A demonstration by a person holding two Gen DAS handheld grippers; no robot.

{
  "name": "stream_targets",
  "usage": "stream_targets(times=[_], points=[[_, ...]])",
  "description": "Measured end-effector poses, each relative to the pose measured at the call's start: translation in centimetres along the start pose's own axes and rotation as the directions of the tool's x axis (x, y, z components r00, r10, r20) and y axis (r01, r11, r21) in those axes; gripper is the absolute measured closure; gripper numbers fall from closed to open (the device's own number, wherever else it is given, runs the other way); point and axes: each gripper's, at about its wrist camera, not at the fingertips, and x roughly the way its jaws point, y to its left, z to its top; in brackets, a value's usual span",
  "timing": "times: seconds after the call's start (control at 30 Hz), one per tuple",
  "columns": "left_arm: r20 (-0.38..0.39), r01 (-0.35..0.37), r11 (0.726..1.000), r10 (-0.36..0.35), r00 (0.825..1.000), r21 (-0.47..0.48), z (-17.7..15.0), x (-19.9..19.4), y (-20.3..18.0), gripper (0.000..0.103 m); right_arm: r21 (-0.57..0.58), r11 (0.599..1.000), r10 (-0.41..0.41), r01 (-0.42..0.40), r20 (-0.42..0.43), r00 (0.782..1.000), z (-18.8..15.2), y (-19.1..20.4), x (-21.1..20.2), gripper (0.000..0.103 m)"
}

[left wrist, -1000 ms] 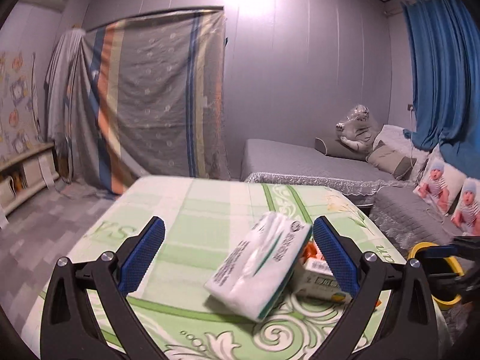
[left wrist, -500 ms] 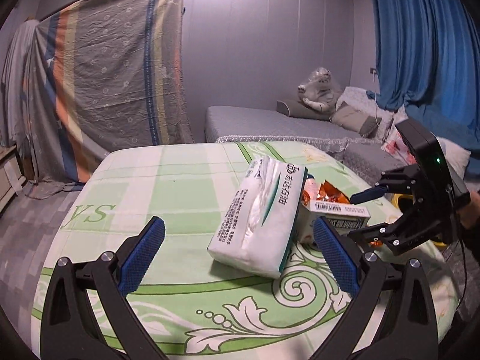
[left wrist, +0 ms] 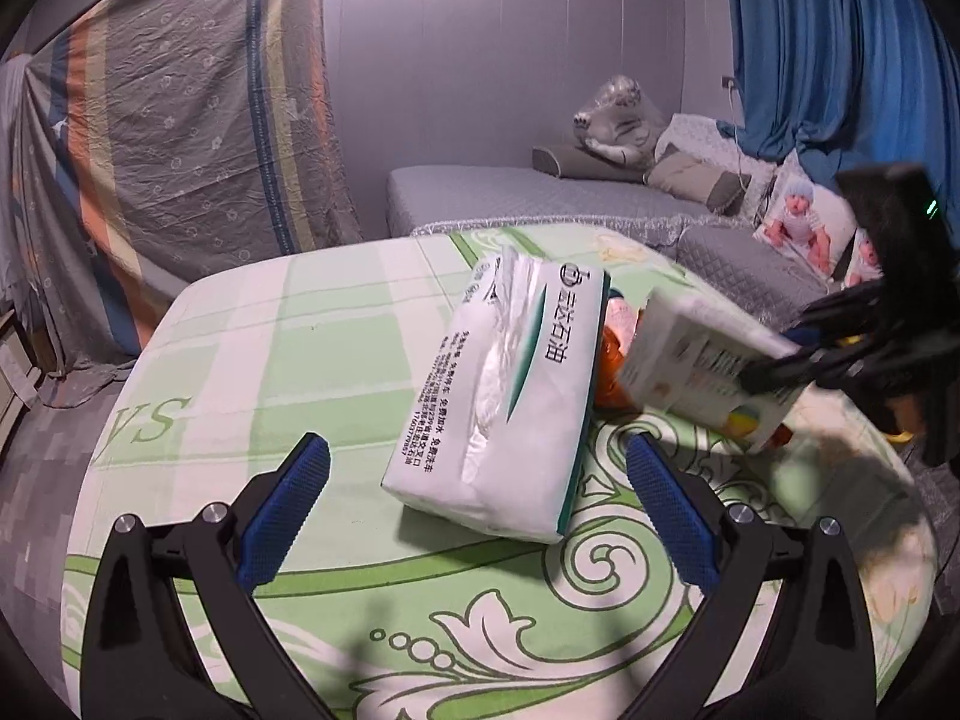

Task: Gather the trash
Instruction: 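Grasp the white tissue pack with the left tool while right grasps the white box, then carry tissue pack and white box over the yellow bin and release both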

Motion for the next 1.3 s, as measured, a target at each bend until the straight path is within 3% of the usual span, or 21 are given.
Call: stream_targets(times=[0.3, 0.9, 1.07, 1.3], points=[[-0.08, 0.021, 1.0, -0.019, 0.997, 0.021, 1.1, 4.1, 0.0, 0.008, 0.127, 0.988, 0.078, -0.089, 0.089, 0.993, -1.5, -1.9, -4.6, 0.08], [-0.202, 0.059, 0.998, -0.052, 0.978, 0.025, 1.5, 10.2, -0.4, 0.008, 0.145, 0.978, 0.131, -0.147, 0.117, 0.984, -2.1, -0.7, -5.4, 0.08], [-0.203, 0.073, 0.997, -0.07, 0.977, 0.007, 1.3, 10.1, 0.2, 0.014, 0.155, 0.976, 0.135, -0.152, 0.117, 0.984, -2.3, -0.7, -5.5, 0.08], [-0.172, 0.027, 0.999, -0.022, 0.985, 0.03, 1.3, 8.3, -0.3, 0.021, 0.187, 0.968, 0.141, -0.168, 0.146, 0.979, -2.4, -0.9, -6.7, 0.08]])
